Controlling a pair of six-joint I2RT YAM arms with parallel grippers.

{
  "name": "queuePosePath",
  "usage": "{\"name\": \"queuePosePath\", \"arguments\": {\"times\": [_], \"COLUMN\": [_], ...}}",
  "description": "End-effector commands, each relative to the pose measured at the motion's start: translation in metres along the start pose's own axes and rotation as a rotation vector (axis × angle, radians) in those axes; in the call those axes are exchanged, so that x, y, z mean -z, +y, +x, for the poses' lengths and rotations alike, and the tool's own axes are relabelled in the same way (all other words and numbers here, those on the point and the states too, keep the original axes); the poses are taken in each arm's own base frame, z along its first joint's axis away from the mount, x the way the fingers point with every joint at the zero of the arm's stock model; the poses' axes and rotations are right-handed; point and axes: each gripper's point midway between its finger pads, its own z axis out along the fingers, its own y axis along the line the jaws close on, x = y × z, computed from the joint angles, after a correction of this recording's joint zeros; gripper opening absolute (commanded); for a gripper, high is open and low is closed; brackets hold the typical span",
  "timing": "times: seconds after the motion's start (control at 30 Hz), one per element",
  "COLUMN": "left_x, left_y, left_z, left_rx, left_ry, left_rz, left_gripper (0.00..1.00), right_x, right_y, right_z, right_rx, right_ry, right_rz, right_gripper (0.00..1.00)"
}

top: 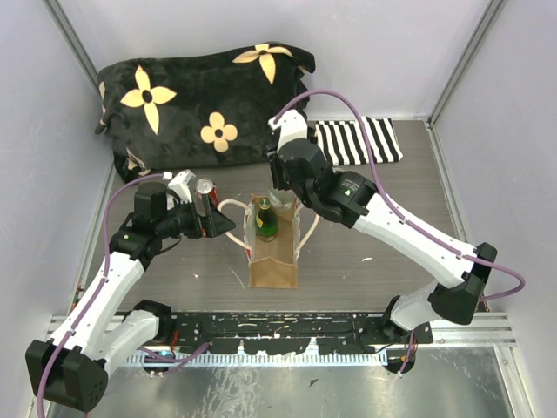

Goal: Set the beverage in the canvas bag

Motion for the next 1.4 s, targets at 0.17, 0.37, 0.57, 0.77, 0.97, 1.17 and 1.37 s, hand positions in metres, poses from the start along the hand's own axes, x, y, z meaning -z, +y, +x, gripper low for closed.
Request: {"name": "queuePosePath", "arguments": {"times": [0.17,0.37,0.57,0.77,0.97,1.17,1.37], "left_x": [0.004,0.003,0.005,0.006,0.005,0.006,0.007], "left_y": [-0.008,-0.008,-0.009,-0.008,-0.008,-0.009,-0.009], "left_z": [-0.009,-0.009,-0.009,-0.006,-0.007,-0.007,-0.006], "left_rx": [-0.034,-0.034,-0.037,-0.036,-0.033,-0.034,-0.035], "left_ry": [-0.032,-0.030,-0.030,-0.030,-0.033,-0.033,-0.033], "left_rz": [0.029,0.030,0.029,0.029,0.028,0.030,0.032], "left_gripper": [0.98,0.98,0.98,0.98,0.98,0.98,0.98], "right_x": [0.047,0.041,0.034,0.027,0.016,0.004,-0.007], "right_y": [-0.013,-0.011,-0.001,0.002,0.002,0.007,0.013], "right_z": [-0.036,-0.015,-0.010,0.002,0.022,0.034,0.046], "right_rx": [-0.187,-0.184,-0.198,-0.172,-0.147,-0.122,-0.129], "right_ry": [-0.153,-0.117,-0.110,-0.085,-0.067,-0.059,-0.065], "right_rz": [0.014,0.015,-0.009,-0.004,0.011,0.013,0.003], "right_gripper": [0.01,0.01,0.01,0.01,0.01,0.01,0.01]}}
